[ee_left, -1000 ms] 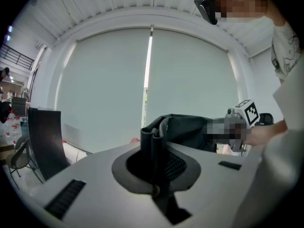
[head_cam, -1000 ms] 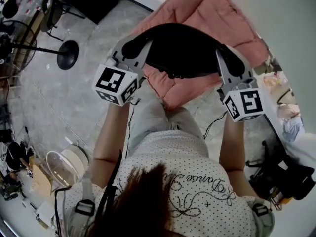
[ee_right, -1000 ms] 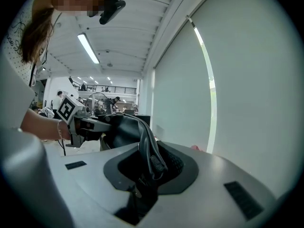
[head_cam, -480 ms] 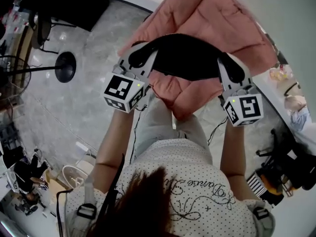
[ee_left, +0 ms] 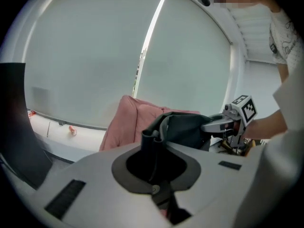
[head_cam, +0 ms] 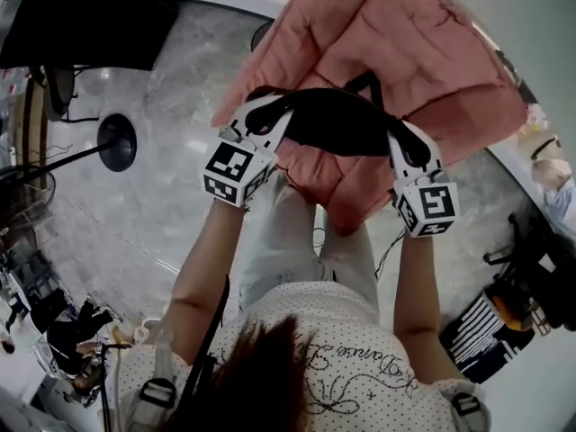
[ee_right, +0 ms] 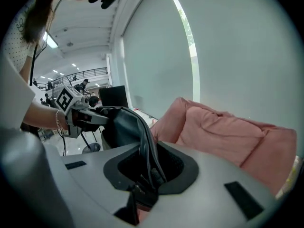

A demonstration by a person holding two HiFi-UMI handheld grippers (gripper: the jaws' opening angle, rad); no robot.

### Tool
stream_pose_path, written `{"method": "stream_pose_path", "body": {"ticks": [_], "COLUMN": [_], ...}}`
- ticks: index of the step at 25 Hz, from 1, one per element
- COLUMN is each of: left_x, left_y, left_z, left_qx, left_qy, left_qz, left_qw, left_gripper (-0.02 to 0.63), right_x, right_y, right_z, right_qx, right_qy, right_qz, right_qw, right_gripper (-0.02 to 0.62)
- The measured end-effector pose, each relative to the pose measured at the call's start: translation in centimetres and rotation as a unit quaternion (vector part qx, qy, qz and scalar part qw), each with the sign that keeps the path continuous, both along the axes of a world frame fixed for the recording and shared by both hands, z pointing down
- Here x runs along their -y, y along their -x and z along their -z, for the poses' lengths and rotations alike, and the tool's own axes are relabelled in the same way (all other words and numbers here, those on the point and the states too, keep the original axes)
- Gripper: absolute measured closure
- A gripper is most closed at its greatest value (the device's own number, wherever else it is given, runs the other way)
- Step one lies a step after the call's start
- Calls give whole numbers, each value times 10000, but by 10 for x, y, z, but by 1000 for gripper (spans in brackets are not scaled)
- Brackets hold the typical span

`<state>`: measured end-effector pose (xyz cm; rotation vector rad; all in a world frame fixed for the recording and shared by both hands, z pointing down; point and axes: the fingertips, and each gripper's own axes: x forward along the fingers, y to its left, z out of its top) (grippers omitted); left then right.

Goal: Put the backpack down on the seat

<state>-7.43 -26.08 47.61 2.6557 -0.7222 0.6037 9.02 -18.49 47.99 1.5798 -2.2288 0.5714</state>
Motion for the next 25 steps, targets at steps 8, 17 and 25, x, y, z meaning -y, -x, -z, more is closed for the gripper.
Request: {"method": "stream_pose_path", "body": {"ticks": [8,17,25], "left_x": [10,13,9], "left_y": [-12,-27,-51], "left_z": [-95,-177,-246], "left_qx": [436,733,1099], "left_qy": [603,1153,1462], "left_qz": [-281,-567,-781], "left_qw": [9968,9890,9800], "left_gripper": [584,578,571], "right_x": [-7,-15,-29], "right_y": [-4,-11,-30], "right_z": [-98,-176,-248], "right_qx": [342,582,932], "right_qy": [803,1424,1987], "right_qz": [-310,-514,-1020], "right_qw": [9957,9868,9703], "right_gripper": [528,529,519]}}
